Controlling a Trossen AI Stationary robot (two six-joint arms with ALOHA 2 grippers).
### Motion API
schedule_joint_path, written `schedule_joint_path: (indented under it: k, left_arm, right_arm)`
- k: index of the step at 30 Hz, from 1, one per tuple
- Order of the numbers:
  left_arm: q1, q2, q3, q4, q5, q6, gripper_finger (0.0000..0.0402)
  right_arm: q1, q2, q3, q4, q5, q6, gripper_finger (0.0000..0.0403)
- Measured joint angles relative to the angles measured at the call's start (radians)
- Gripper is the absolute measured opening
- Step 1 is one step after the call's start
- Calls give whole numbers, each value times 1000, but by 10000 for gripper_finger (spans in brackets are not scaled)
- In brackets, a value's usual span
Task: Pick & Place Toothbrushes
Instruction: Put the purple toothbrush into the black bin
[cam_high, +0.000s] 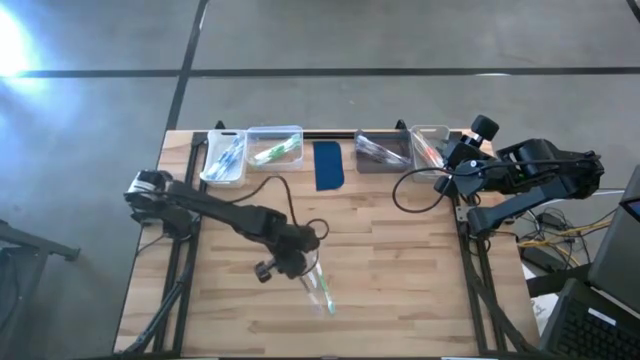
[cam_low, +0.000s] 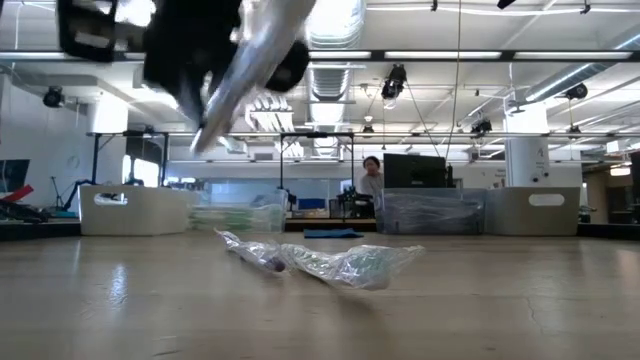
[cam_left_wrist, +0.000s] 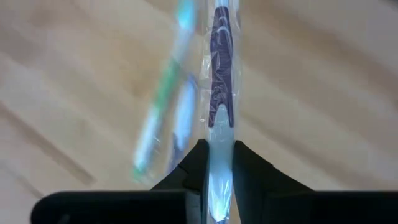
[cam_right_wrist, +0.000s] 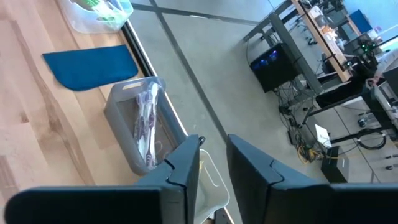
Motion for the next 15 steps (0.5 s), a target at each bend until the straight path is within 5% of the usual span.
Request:
schedule_joint_path:
  k: [15]
  left_arm:
    - [139,-44,45,519,50,-367,47]
  right_arm:
    - [0,-1,0,-1,-76,3,110]
